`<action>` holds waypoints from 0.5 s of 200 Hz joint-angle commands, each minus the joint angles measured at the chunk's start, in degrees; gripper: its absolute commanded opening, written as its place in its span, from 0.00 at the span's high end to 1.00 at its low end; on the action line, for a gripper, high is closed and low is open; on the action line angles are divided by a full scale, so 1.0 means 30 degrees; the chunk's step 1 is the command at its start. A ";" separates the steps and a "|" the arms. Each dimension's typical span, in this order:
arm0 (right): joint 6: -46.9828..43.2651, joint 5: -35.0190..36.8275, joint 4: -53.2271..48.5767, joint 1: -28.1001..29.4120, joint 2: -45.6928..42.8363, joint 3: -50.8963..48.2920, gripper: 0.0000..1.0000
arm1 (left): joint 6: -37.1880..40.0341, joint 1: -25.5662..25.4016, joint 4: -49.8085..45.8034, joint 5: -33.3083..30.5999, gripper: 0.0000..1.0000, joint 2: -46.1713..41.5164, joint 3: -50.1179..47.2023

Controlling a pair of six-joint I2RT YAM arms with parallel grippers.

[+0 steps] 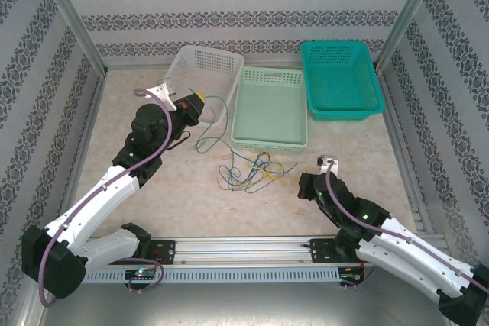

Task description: Untangle the cables

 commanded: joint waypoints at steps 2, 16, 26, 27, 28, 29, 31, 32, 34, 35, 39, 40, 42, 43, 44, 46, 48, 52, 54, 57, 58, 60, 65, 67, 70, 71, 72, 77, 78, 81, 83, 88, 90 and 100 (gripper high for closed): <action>0.0316 0.0623 -0.1167 -0.0241 0.2362 0.0934 1.00 | -0.0456 0.0281 0.0509 -0.0180 1.00 -0.0512 -0.0175; -0.0033 0.0325 -0.0397 -0.0286 0.3867 0.1334 0.98 | -0.0649 0.0272 0.0592 0.0169 1.00 -0.0406 -0.0124; -0.0169 0.0256 0.0157 -0.0313 0.4790 0.1653 0.96 | -0.0927 0.0285 0.0720 0.0420 1.00 -0.0280 -0.0181; -0.0169 0.0256 0.0157 -0.0313 0.4790 0.1653 0.96 | -0.0955 0.0283 0.0732 0.0432 1.00 -0.0275 -0.0207; -0.0185 0.0255 0.0218 -0.0315 0.4869 0.1667 0.96 | -0.0998 0.0268 0.0767 0.0453 1.00 -0.0273 -0.0219; -0.0227 0.0239 0.0301 -0.0316 0.4979 0.1714 0.95 | -0.1020 0.0274 0.0799 0.0493 1.00 -0.0271 -0.0240; -0.0237 0.0228 0.0410 -0.0316 0.5160 0.1777 0.95 | -0.1072 0.0294 0.0838 0.0523 1.00 -0.0256 -0.0278; -0.0249 0.0226 0.0447 -0.0331 0.5229 0.1802 0.94 | -0.1101 0.0288 0.0864 0.0543 1.00 -0.0248 -0.0299; -0.0269 0.0225 0.0481 -0.0338 0.5323 0.1830 0.94 | -0.1159 0.0283 0.0905 0.0572 1.00 -0.0243 -0.0337; -0.0279 0.0224 0.0527 -0.0342 0.5398 0.1873 0.94 | -0.1188 0.0282 0.0912 0.0597 1.00 -0.0242 -0.0358; -0.0357 0.0222 0.0719 -0.0345 0.5721 0.2041 0.93 | -0.1316 0.0272 0.0988 0.0621 1.00 -0.0219 -0.0452; -0.0357 0.0222 0.0719 -0.0345 0.5721 0.2041 0.93 | -0.1340 0.0262 0.1027 0.0621 1.00 -0.0230 -0.0474; -0.0380 0.0201 0.0756 -0.0345 0.5844 0.2093 0.93 | -0.1394 0.0276 0.1093 0.0636 1.00 -0.0216 -0.0527; -0.0415 0.0160 0.0838 -0.0360 0.5977 0.2187 0.92 | -0.1408 0.0279 0.1108 0.0628 1.00 -0.0228 -0.0555; -0.0415 0.0160 0.0838 -0.0360 0.5977 0.2187 0.92 | -0.1444 0.0295 0.1131 0.0625 1.00 -0.0235 -0.0584; -0.0467 0.0164 0.0852 -0.0371 0.6083 0.2240 0.92 | -0.1486 0.0292 0.1170 0.0622 1.00 -0.0239 -0.0635; -0.0480 0.0158 0.0862 -0.0374 0.6169 0.2319 0.91 | -0.1504 0.0284 0.1231 0.0636 1.00 -0.0226 -0.0699; -0.0519 0.0137 0.0871 -0.0389 0.6353 0.2464 0.88 | -0.1588 0.0259 0.1318 0.0622 1.00 -0.0256 -0.0790; -0.0559 0.0158 0.0867 -0.0393 0.6448 0.2536 0.86 | -0.1617 0.0270 0.1341 0.0650 1.00 -0.0259 -0.0848; -0.0627 0.0135 0.0822 -0.0384 0.6570 0.2645 0.80 | -0.1652 0.0269 0.1382 0.0650 1.00 -0.0283 -0.0891; -0.0663 0.0136 0.0800 -0.0379 0.6623 0.2676 0.78 | -0.1669 0.0275 0.1385 0.0665 1.00 -0.0277 -0.0899; -0.0717 0.0162 0.0726 -0.0401 0.6706 0.2816 0.71 | -0.1681 0.0280 0.1409 0.0654 1.00 -0.0286 -0.0933; -0.0823 0.0150 0.0606 -0.0396 0.6820 0.2981 0.61 | -0.1713 0.0274 0.1402 0.0650 1.00 -0.0301 -0.0987; -0.0892 0.0162 0.0545 -0.0387 0.6858 0.3053 0.56 | -0.1715 0.0279 0.1414 0.0672 1.00 -0.0307 -0.1007; -0.0958 0.0198 0.0460 -0.0402 0.6900 0.3145 0.47 | -0.1715 0.0281 0.1395 0.0657 1.00 -0.0308 -0.1032; -0.0975 0.0196 0.0428 -0.0403 0.6919 0.3190 0.45 | -0.1700 0.0266 0.1391 0.0668 1.00 -0.0318 -0.1028; -0.0999 0.0195 0.0398 -0.0403 0.6929 0.3212 0.42 | -0.1708 0.0259 0.1390 0.0674 1.00 -0.0338 -0.1040; -0.1096 0.0223 0.0254 -0.0382 0.6939 0.3378 0.32 | -0.1722 0.0280 0.1388 0.0696 1.00 -0.0356 -0.1030; -0.1118 0.0238 0.0223 -0.0393 0.6924 0.3408 0.31 | -0.1719 0.0281 0.1388 0.0702 1.00 -0.0342 -0.1041; -0.1173 0.0251 0.0130 -0.0391 0.6912 0.3501 0.28 | -0.1715 0.0288 0.1388 0.0708 1.00 -0.0345 -0.1036; -0.1228 0.0253 0.0074 -0.0379 0.6874 0.3572 0.26 | -0.1722 0.0268 0.1388 0.0753 1.00 -0.0333 -0.1034; -0.1338 0.0282 -0.0003 -0.0393 0.6777 0.3704 0.23 | -0.1730 0.0264 0.1388 0.0795 1.00 -0.0345 -0.1012; -0.1416 0.0282 -0.0033 -0.0386 0.6730 0.3747 0.23 | -0.1741 0.0255 0.1395 0.0796 1.00 -0.0326 -0.0991; -0.1653 0.0337 -0.0072 -0.0399 0.6399 0.3978 0.17 | -0.1745 0.0277 0.1439 0.0884 1.00 -0.0249 -0.0917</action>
